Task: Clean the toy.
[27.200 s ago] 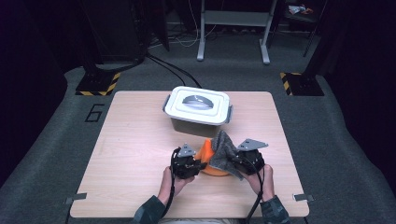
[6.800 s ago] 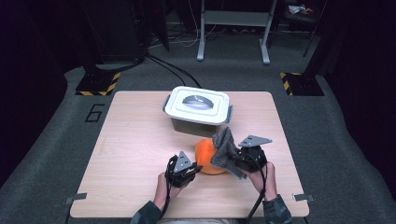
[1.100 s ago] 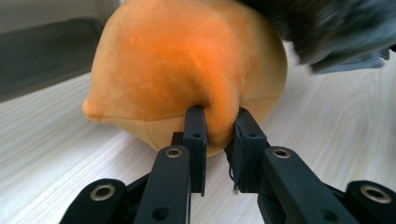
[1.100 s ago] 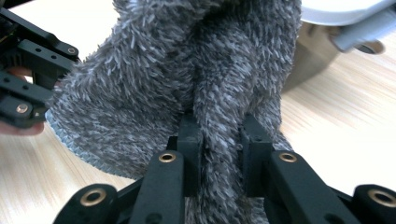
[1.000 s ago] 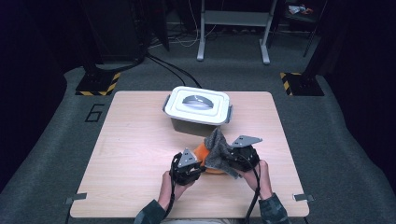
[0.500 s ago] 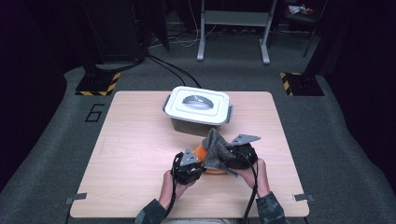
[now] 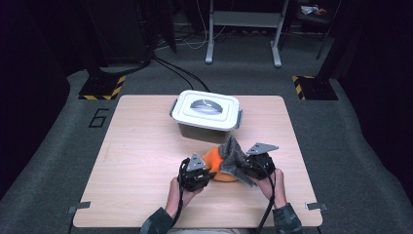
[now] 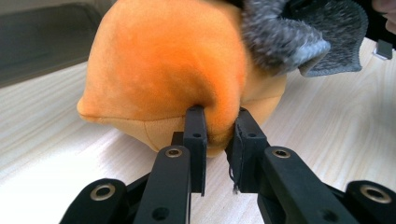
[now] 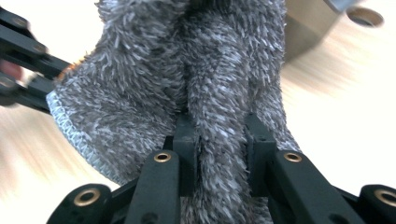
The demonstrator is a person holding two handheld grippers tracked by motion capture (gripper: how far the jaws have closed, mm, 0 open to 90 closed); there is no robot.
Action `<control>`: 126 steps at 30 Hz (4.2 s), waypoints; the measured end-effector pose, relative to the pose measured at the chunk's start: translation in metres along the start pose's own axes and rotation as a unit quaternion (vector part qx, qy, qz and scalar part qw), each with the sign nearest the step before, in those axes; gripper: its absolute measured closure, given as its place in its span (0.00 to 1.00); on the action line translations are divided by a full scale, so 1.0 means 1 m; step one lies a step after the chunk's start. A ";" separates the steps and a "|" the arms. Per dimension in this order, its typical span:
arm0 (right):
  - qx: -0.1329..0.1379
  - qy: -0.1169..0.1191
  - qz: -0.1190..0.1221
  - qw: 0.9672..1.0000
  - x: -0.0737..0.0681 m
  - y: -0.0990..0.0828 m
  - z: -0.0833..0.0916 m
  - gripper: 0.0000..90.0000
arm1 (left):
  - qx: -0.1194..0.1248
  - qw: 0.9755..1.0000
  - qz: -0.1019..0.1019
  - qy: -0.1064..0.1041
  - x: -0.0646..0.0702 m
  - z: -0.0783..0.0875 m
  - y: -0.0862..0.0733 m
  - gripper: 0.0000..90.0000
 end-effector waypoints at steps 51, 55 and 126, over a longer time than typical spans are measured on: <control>-0.037 -0.013 -0.005 0.999 0.005 -0.010 0.003 0.78 | 0.022 1.000 -0.014 -0.015 -0.001 0.000 -0.006 0.84; -0.046 -0.029 -0.019 0.998 0.020 -0.026 0.001 0.78 | 0.021 1.000 -0.015 -0.014 -0.002 0.000 -0.006 0.84; 0.011 0.005 0.000 1.000 -0.011 0.013 0.019 0.79 | 0.025 0.999 0.005 0.020 -0.004 0.008 0.007 0.86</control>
Point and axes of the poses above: each handheld gripper's, and its own axes: z roughly backward along the jaws, y roughly out of its top, x roughly to its right, the point moved 10 cm from there along -z, roughly forward along the jaws, and after that the axes turned 7 degrees about x, right-handed, at the moved point
